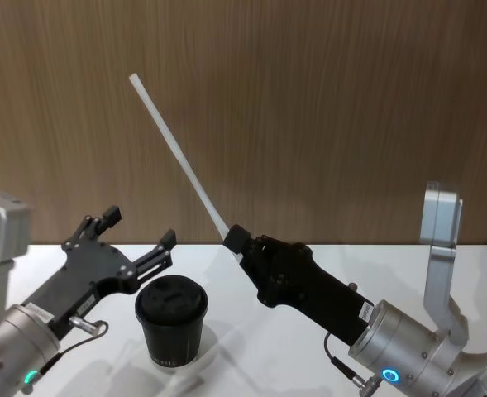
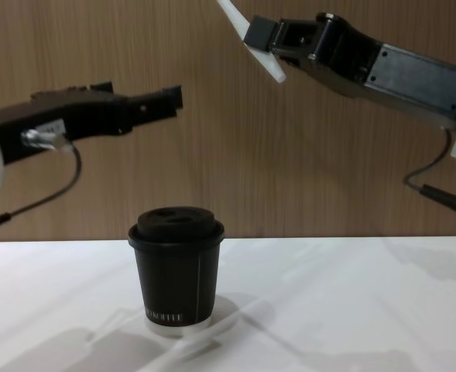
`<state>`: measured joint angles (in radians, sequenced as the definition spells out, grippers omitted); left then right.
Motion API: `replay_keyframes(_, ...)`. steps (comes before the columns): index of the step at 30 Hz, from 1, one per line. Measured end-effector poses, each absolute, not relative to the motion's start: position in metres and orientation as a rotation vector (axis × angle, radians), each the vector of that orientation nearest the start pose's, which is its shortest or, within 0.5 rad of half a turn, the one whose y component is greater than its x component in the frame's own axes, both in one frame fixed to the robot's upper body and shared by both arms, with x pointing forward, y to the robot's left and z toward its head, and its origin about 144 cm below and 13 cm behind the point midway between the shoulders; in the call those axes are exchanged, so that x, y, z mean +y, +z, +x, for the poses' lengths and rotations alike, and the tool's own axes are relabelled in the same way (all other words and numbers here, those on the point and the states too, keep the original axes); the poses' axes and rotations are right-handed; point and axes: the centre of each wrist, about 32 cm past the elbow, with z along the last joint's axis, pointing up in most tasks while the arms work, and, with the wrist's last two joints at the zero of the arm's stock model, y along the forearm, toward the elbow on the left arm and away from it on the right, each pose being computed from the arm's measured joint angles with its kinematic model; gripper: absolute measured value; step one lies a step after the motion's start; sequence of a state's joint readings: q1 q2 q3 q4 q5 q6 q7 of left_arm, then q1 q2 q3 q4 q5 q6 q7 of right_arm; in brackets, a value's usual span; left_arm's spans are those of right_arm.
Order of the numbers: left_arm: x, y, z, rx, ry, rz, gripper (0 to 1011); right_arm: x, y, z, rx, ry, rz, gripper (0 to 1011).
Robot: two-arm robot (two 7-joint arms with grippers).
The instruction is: Pick up the straw with one hand, pass it to the other hand, and insert it into the cup.
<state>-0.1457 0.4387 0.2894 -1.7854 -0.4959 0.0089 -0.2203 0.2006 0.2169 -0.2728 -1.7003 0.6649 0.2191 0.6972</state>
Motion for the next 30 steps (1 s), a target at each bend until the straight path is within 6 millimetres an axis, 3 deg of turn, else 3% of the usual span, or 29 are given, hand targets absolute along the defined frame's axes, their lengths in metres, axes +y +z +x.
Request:
replay_keyframes(15,0.267,1.254,0.469,-0.051,0.839,-0.296,1003,-0.195,1.237,0.494,0.183,-0.464,0.349,1)
replay_keyframes(30,0.268,1.255,0.475,-0.011,0.71,-0.433,1004,-0.195,1.237,0.495,0.183,-0.462,0.35,1)
